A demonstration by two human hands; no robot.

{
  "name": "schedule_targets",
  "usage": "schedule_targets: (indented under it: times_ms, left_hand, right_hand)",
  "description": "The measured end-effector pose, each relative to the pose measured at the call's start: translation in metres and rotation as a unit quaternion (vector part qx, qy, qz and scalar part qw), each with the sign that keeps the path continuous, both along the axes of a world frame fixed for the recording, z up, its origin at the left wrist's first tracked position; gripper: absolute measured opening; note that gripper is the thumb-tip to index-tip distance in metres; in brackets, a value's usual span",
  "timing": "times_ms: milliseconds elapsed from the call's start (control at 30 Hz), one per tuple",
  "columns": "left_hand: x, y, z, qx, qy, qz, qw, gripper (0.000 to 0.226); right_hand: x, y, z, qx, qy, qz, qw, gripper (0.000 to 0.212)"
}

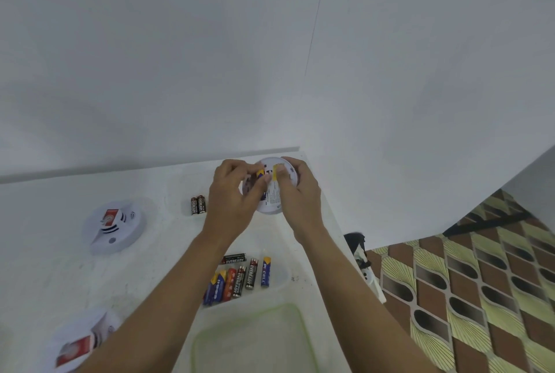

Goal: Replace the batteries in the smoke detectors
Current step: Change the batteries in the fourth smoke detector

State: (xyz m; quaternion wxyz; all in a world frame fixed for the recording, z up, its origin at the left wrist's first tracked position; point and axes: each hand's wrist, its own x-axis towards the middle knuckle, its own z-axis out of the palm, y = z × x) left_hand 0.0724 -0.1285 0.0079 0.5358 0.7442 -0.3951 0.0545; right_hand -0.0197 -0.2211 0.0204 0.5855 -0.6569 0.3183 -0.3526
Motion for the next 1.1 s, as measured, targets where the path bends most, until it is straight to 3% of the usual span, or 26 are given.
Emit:
schedule_targets:
  times_ms: [300,433,500,567,633,667,800,933,1033,1100]
  left_hand:
    - [-0.014,0.005,0.000,0.033,-0.061,-0.004,0.998,0.027]
    - [-0.015,0.011,0.004,0.081,-0.068,-0.041,0.993,0.042]
    - [-0.006,0.015,0.011,0.105,-0.041,-0.080,0.990,0.034]
    - [0.007,0.021,0.020,0.096,0.054,-0.100,0.989,0.025]
    - [0.020,0.026,0.027,0.075,0.119,-0.058,0.988,0.021]
    - [0.028,0.028,0.029,0.083,0.107,-0.023,0.991,0.018]
    - [0.061,0.027,0.029,0.255,0.032,0.041,0.965,0.010]
    - [0.078,0.013,0.019,0.441,0.030,0.046,0.896,0.023]
    - [0.079,0.007,0.012,0.502,0.027,0.047,0.863,0.042]
    - [0.078,0.005,0.007,0.514,0.022,0.040,0.857,0.037]
  right_hand:
    - [0.000,0.004,0.003,0.036,-0.018,-0.029,0.999,0.016]
    - [-0.002,0.004,0.003,0.039,-0.015,-0.032,0.999,0.016]
    - [-0.005,0.003,0.003,0.034,-0.004,-0.029,0.999,0.017]
    - [-0.009,0.001,0.003,0.033,0.009,-0.022,0.999,0.017]
    - [-0.014,0.000,0.003,0.036,0.017,-0.010,0.999,0.017]
    - [-0.016,0.000,0.002,0.034,0.019,-0.007,0.999,0.017]
    - [-0.023,0.000,0.002,0.033,0.015,-0.007,0.999,0.014]
    - [-0.027,0.001,0.003,0.030,0.010,-0.004,0.999,0.014]
    - [-0.029,0.003,0.003,0.026,0.007,-0.003,1.000,0.015]
    - [-0.031,0.003,0.003,0.030,0.004,-0.006,1.000,0.013]
